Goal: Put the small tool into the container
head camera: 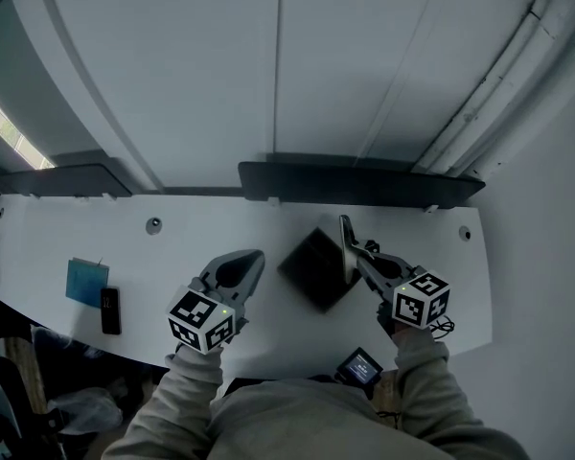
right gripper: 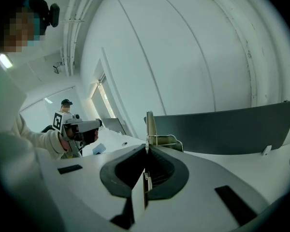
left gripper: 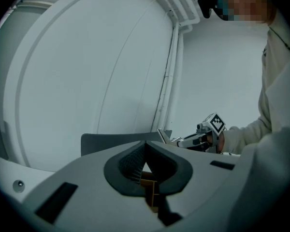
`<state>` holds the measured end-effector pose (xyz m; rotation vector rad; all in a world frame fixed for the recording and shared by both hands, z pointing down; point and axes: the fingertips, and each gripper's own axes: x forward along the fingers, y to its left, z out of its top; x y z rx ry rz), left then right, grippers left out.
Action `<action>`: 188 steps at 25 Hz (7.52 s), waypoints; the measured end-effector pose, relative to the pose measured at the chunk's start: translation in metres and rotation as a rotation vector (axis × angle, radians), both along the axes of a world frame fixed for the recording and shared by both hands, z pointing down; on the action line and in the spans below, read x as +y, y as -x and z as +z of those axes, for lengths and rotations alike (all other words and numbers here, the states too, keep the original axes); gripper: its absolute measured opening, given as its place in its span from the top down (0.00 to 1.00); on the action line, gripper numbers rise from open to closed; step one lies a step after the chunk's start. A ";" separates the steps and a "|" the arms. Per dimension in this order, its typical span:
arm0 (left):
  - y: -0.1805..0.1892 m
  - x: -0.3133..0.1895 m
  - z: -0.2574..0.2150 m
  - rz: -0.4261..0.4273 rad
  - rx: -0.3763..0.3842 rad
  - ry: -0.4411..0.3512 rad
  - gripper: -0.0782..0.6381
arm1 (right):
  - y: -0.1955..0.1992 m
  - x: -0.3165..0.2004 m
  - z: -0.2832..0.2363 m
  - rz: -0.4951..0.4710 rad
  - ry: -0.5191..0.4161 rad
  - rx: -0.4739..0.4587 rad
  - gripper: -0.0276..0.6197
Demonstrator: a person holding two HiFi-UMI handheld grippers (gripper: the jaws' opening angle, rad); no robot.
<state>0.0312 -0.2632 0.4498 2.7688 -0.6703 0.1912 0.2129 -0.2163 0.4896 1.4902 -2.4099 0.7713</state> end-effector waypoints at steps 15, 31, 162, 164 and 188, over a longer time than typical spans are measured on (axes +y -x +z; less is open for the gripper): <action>0.006 0.007 0.005 -0.015 0.000 0.014 0.90 | -0.002 0.002 0.010 -0.010 0.021 0.015 0.92; 0.003 0.016 0.007 -0.013 0.000 0.022 0.90 | -0.004 -0.002 0.013 -0.013 0.030 0.021 0.92; 0.067 0.036 0.068 -0.076 0.031 0.130 0.90 | 0.057 -0.008 0.122 -0.283 0.303 0.061 0.92; 0.063 0.037 0.063 -0.060 0.034 0.118 0.90 | 0.062 -0.008 0.108 -0.281 0.271 0.044 0.92; 0.016 0.035 -0.027 0.067 0.044 -0.083 0.90 | 0.068 0.018 -0.101 -0.223 -0.197 -0.047 0.92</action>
